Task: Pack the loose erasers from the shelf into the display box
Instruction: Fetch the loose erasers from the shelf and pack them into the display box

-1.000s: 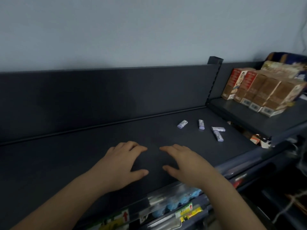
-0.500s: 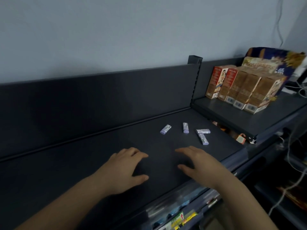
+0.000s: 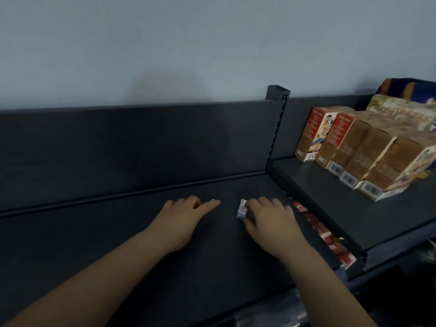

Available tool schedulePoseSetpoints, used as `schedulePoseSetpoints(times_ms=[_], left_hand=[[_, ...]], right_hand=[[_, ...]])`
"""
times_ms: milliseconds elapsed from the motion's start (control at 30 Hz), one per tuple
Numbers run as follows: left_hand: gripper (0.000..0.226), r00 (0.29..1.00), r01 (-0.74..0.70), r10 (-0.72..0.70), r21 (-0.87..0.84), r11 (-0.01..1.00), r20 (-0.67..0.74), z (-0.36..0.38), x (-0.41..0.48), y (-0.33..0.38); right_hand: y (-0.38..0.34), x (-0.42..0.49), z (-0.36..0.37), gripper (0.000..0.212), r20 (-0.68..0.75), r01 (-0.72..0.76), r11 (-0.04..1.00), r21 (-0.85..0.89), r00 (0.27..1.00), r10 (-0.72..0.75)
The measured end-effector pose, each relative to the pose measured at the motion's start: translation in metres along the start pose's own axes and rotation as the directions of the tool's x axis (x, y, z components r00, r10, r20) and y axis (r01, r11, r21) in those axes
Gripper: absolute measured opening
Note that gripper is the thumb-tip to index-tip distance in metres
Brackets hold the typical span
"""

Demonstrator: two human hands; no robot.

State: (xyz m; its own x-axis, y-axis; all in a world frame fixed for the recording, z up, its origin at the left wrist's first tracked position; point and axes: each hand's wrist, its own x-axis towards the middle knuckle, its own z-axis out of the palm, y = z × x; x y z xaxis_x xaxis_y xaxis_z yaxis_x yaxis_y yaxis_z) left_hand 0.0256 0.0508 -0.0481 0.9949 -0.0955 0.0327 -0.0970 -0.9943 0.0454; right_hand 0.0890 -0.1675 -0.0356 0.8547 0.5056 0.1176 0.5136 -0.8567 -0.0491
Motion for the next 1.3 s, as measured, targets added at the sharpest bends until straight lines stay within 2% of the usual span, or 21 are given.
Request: schedulePoseSetpoints(times_ms=[133, 200, 267, 333, 400, 500, 567, 633, 733, 933, 1033, 1300], left_hand=[[0.069, 0.999, 0.024, -0.027, 0.106, 0.994, 0.022, 0.003, 0.018, 0.004], [0.057, 0.998, 0.054, -0.056, 0.035, 0.998, 0.039, 0.006, 0.022, 0.007], [0.043, 0.994, 0.088, -0.082, -0.079, 0.993, 0.078, 0.003, 0.022, 0.009], [0.039, 0.998, 0.035, -0.032, -0.046, 0.998, 0.051, -0.003, 0.022, 0.006], [0.053, 0.996, -0.086, 0.086, 0.04, 0.996, -0.018, -0.003, 0.021, -0.001], [0.065, 0.984, -0.178, 0.177, 0.114, 0.977, 0.023, -0.003, 0.023, -0.008], [0.053, 0.974, -0.227, 0.225, 0.125, 0.966, 0.03, 0.0, 0.025, -0.008], [0.041, 0.967, -0.246, 0.253, 0.136, 0.96, -0.034, 0.003, 0.026, -0.009], [0.03, 0.974, -0.196, 0.207, 0.121, 0.973, -0.092, 0.009, 0.023, -0.014], [0.039, 0.981, -0.039, 0.044, 0.029, 0.999, -0.191, 0.01, -0.007, -0.036], [0.041, 0.959, 0.028, -0.026, 0.004, 1.0, -0.281, 0.005, -0.033, -0.05], [0.039, 0.912, 0.119, -0.11, -0.001, 0.993, -0.396, -0.022, -0.123, -0.082]], right_hand=[[0.003, 0.022, 0.015, 0.055, 0.136, 0.018, 0.999, 0.029, 0.991, -0.021], [0.001, 0.027, 0.021, 0.051, 0.183, 0.085, 0.995, 0.051, 0.979, -0.093], [0.0, 0.028, 0.023, 0.039, 0.172, 0.183, 0.975, 0.129, 0.964, -0.204], [0.002, 0.029, 0.021, 0.035, 0.167, 0.269, 0.929, 0.255, 0.934, -0.316], [0.005, 0.03, 0.017, 0.041, 0.154, 0.281, 0.892, 0.353, 0.924, -0.351], [0.009, 0.033, 0.018, 0.044, 0.127, 0.24, 0.934, 0.266, 0.951, -0.281], [0.012, 0.036, 0.02, 0.041, 0.128, 0.229, 0.959, 0.167, 0.959, -0.251], [0.012, 0.038, 0.021, 0.036, 0.118, 0.247, 0.957, 0.152, 0.957, -0.266], [0.011, 0.039, 0.019, 0.032, 0.117, 0.287, 0.942, 0.175, 0.944, -0.309], [-0.002, 0.043, 0.012, 0.026, 0.093, 0.362, 0.879, 0.31, 0.908, -0.407], [-0.021, 0.046, 0.006, 0.028, 0.005, 0.427, 0.795, 0.431, 0.88, -0.475], [-0.098, 0.034, -0.01, 0.043, -0.243, 0.591, 0.63, 0.504, 0.797, -0.553]])
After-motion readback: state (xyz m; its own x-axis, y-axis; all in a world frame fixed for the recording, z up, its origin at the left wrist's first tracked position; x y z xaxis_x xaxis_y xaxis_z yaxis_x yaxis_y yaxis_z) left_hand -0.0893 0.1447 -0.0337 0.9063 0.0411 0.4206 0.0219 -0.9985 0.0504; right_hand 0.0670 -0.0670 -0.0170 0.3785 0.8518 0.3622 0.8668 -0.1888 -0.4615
